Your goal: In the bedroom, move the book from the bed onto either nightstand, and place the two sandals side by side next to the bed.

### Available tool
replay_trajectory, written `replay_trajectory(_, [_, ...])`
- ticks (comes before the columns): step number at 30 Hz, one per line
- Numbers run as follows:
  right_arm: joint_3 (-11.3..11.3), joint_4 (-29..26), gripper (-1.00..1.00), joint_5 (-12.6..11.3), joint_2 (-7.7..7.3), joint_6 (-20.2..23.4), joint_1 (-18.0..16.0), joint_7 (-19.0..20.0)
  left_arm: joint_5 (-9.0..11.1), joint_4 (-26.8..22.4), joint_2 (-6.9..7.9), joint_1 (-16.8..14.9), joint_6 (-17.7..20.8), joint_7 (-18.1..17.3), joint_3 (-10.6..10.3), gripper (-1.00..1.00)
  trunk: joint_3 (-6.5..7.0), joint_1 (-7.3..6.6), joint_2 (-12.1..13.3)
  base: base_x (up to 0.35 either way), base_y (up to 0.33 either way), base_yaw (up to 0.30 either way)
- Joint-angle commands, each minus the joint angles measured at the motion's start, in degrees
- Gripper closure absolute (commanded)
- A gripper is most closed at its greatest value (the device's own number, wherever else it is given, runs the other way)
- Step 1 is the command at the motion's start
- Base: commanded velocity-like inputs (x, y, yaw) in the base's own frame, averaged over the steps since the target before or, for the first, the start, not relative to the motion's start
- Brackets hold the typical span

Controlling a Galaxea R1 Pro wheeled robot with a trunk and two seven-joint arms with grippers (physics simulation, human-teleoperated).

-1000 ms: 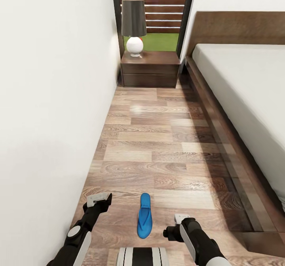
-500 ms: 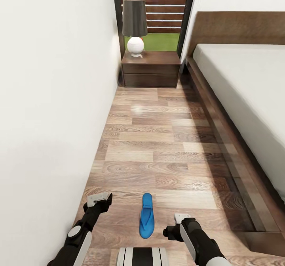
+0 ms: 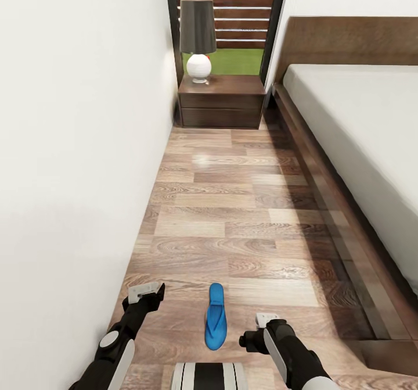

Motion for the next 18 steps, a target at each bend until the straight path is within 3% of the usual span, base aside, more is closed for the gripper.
replay_trajectory(1, [-0.08,-0.09,-1.0,-0.03,0.02,0.29,-0.01,0.01,0.57,-0.08,-0.03,0.0,0.35,-0.02,0.07,-1.0,-0.04,-0.01,-0.02,0.077,0.035,0.0])
replay_trajectory(8, [-0.08,-0.07,-1.0,-0.03,0.02,0.3,-0.01,0.01,0.44,-0.01,-0.07,0.0,0.42,0.01,-0.04,-1.0,-0.04,-0.01,-0.02,0.196,0.044,0.0])
replay_trajectory(18, [-0.08,-0.07,-1.0,-0.03,0.02,0.27,-0.01,0.01,0.41,0.0,-0.08,0.0,0.35,-0.02,-0.08,-1.0,-0.04,-0.01,-0.02,0.03,0.003,0.0])
